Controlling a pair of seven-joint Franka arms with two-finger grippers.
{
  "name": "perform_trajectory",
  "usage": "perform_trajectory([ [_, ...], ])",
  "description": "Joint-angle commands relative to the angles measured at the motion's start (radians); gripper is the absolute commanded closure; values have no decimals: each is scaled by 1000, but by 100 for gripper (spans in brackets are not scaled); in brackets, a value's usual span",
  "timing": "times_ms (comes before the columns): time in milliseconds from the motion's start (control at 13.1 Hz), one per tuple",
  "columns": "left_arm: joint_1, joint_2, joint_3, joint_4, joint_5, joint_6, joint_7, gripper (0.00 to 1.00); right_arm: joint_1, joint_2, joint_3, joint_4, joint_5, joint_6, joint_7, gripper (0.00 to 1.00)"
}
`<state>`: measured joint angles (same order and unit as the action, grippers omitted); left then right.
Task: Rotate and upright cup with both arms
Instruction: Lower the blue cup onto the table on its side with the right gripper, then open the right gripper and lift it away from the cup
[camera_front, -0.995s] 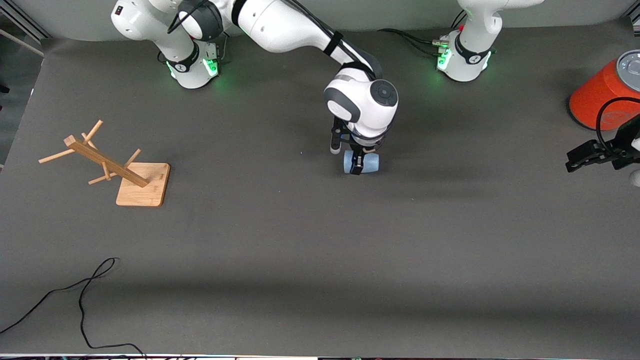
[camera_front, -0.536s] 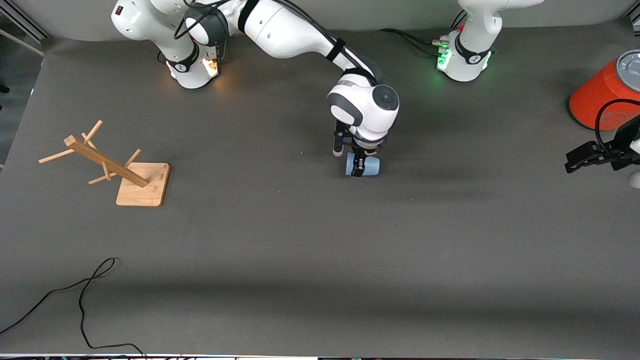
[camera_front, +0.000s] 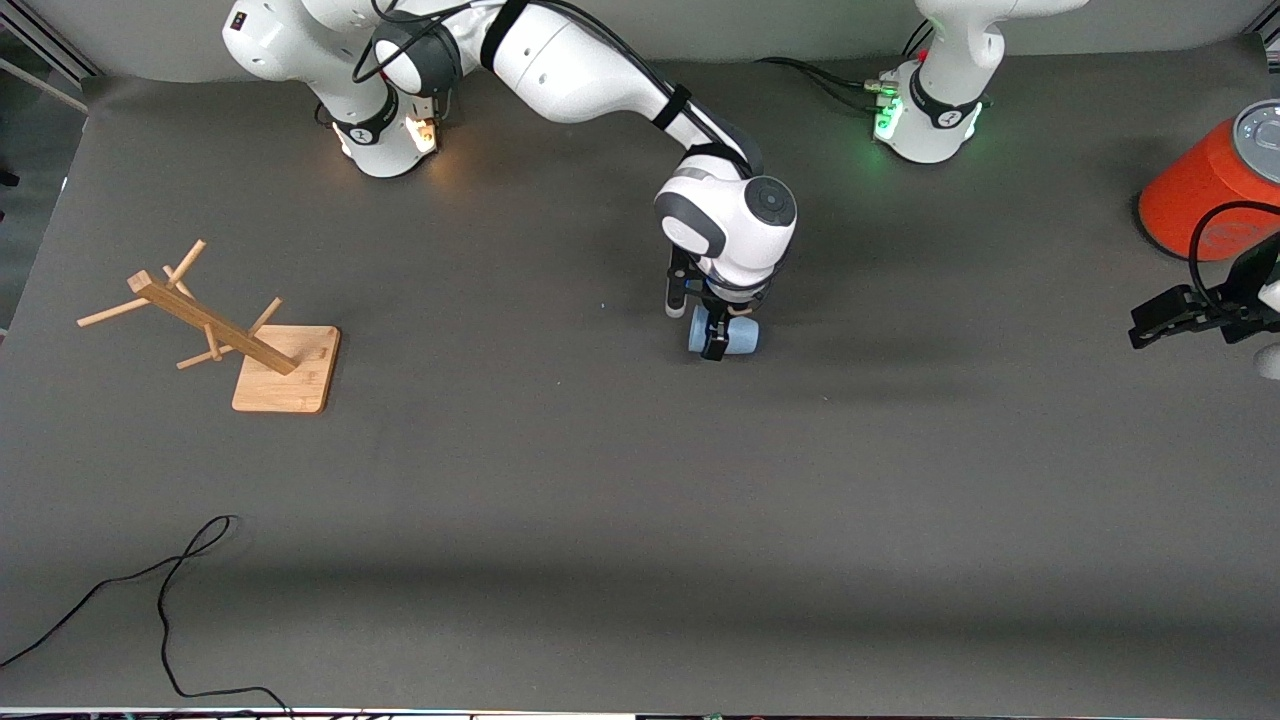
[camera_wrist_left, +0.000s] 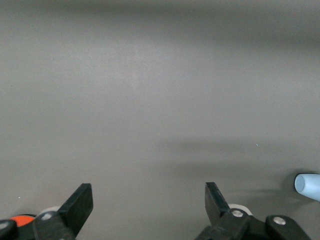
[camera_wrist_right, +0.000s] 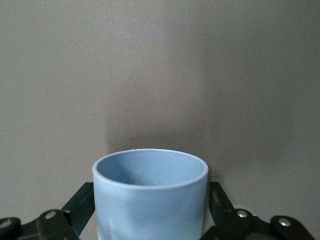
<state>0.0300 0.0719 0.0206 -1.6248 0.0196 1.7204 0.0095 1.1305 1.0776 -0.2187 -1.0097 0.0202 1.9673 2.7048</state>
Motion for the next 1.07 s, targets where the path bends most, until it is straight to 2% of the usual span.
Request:
perform_trajectory([
  [0, -1, 22, 2, 31, 3, -2, 9, 0, 5, -22, -7, 22, -22, -22, 26, 0],
  [230, -10, 35, 1, 30, 3, 2, 4, 0, 3, -106, -7, 22, -14, -128, -15, 0],
  [459, -10, 35, 1, 23, 5, -5, 1, 0, -15, -253, -7, 20, 1, -302, -127, 0],
  [612, -34, 34, -5, 16, 5, -16, -41, 0, -57, -350, -10, 14, 29, -405, -291, 0],
  [765, -109, 35, -5, 23, 12, -45, -167, 0, -124, -444, -16, -4, 32, -529, -493, 0],
  [995, -176, 35, -5, 39, 25, -64, -206, 0, -256, -638, -22, -142, 29, -590, -852, 0],
])
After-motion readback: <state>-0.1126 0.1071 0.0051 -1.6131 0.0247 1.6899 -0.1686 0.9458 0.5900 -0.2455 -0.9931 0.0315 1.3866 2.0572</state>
